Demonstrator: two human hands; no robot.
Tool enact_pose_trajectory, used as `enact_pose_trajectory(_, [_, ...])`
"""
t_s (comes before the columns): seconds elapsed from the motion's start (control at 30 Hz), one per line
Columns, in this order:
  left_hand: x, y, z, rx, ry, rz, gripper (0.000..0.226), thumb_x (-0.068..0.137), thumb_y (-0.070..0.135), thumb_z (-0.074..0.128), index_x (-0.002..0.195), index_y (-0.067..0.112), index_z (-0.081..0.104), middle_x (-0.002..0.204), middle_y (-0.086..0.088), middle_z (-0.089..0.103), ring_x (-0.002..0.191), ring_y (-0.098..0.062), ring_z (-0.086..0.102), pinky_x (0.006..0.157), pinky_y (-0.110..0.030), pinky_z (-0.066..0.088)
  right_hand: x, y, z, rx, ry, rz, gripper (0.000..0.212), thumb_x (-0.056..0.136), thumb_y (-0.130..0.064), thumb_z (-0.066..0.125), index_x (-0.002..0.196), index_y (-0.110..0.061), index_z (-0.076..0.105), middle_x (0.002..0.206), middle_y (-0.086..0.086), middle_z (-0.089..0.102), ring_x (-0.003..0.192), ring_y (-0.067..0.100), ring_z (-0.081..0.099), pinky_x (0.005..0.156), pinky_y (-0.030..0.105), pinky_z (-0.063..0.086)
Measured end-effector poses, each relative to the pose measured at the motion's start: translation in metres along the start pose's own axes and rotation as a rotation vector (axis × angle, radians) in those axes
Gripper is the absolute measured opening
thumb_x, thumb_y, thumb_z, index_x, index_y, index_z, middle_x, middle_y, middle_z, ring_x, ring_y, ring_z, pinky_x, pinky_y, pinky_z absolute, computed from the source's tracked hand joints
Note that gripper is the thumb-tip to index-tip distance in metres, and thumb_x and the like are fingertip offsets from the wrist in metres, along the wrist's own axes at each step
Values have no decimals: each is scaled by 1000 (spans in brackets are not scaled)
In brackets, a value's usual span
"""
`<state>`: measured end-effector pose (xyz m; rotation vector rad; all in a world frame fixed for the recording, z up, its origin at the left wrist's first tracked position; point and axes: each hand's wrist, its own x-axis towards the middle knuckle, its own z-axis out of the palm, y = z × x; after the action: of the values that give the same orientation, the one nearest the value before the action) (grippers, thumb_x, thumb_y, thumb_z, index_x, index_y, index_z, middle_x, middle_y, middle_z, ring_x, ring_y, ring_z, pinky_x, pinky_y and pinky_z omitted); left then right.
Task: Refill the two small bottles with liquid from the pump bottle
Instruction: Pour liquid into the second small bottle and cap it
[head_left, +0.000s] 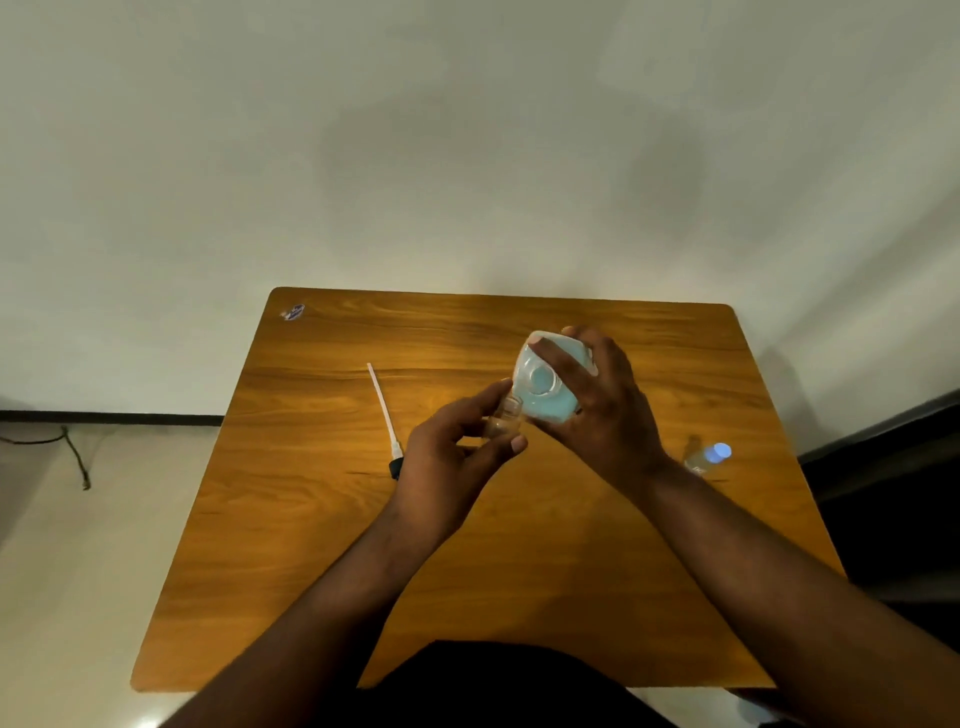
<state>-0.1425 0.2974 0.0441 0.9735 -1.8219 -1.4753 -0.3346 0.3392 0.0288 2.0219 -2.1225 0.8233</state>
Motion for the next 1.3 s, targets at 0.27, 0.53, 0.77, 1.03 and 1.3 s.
enact_pose_trajectory(0.27, [10, 29, 3, 28, -20, 96, 57, 82, 16, 75, 135, 22, 54, 117, 9, 62, 101, 6, 58, 78, -7, 50, 25, 2, -42, -206, -5, -157, 79, 74, -24, 79, 139, -24, 35, 135, 17, 38, 129, 34, 36, 71, 40, 60])
enact_pose_trajectory(0.53, [8, 50, 6, -31, 2, 88, 58, 80, 16, 76, 133, 26, 54, 118, 8, 65, 102, -1, 62, 80, -28, 59, 39, 5, -62, -310, 32, -229, 78, 76, -18, 76, 140, -27, 32, 136, 15, 30, 131, 36, 33, 74, 43, 59])
enact_pose_trajectory(0.77, [9, 62, 6, 10, 9, 130, 58, 79, 22, 76, 134, 23, 56, 123, 5, 68, 105, -5, 64, 84, -29, 59, 45, 9, -73, -366, 84, -266, 79, 77, -13, 75, 141, -27, 31, 138, 15, 28, 133, 38, 30, 80, 45, 58])
enact_pose_trajectory(1.03, [8, 72, 8, 7, -1, 157, 58, 80, 22, 75, 133, 29, 52, 119, 11, 66, 104, -1, 63, 83, -24, 57, 49, 9, -84, -414, 133, -302, 81, 77, -7, 74, 140, -29, 29, 138, 15, 27, 133, 38, 28, 78, 47, 58])
enact_pose_trajectory(1.3, [7, 76, 10, -30, 12, 168, 56, 81, 18, 75, 132, 28, 54, 119, 8, 67, 106, -1, 63, 78, -11, 53, 49, 8, -90, -421, 172, -321, 77, 77, -5, 73, 139, -27, 32, 137, 15, 29, 132, 37, 28, 76, 45, 59])
